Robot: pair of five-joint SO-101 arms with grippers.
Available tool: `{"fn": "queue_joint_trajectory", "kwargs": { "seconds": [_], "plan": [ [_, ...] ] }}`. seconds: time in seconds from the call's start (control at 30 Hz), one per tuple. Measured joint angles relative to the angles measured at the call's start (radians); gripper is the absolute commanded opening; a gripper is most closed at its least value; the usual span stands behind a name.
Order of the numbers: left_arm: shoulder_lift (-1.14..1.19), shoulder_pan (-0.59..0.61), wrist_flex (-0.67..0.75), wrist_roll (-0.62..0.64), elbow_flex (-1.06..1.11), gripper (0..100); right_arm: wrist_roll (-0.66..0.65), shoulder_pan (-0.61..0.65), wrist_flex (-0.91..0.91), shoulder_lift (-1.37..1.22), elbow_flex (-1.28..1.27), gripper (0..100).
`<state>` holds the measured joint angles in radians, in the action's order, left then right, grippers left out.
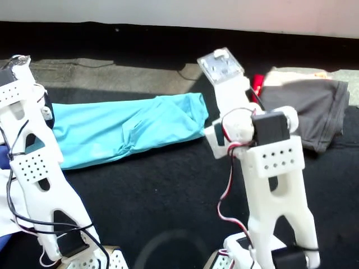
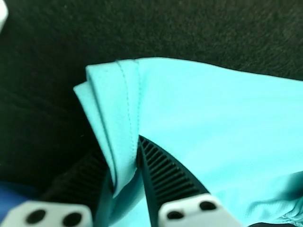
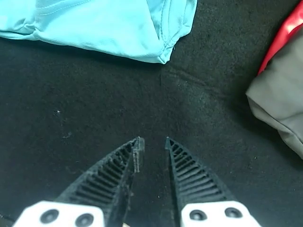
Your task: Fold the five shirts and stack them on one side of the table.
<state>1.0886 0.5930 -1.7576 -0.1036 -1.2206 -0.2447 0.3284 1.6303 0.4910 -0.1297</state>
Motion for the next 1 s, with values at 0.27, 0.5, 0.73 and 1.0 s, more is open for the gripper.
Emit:
{"fn": "queue_joint_trajectory", "kwargs": {
  "seconds": [0.27, 0.5, 0.73, 1.0],
  "plan": [
    [-0.376, -0.193, 0.0, 0.023, 0.339, 1, 0.0, -0.16, -0.288, 0.236, -0.502, 8.4],
    [-0.629, -0.509, 0.0, 0.066, 0.534, 1, 0.0, -0.255, -0.512, 0.265, -0.858, 8.4],
    [-0.626, -0.764, 0.006, 0.075, 0.493, 1, 0.0, -0.292, -0.715, 0.267, -1.083, 8.4],
    [-0.434, -0.904, 0.126, 0.077, 0.301, 1, 0.003, -0.408, -0.951, 0.29, -1.298, 8.4]
  ]
}}
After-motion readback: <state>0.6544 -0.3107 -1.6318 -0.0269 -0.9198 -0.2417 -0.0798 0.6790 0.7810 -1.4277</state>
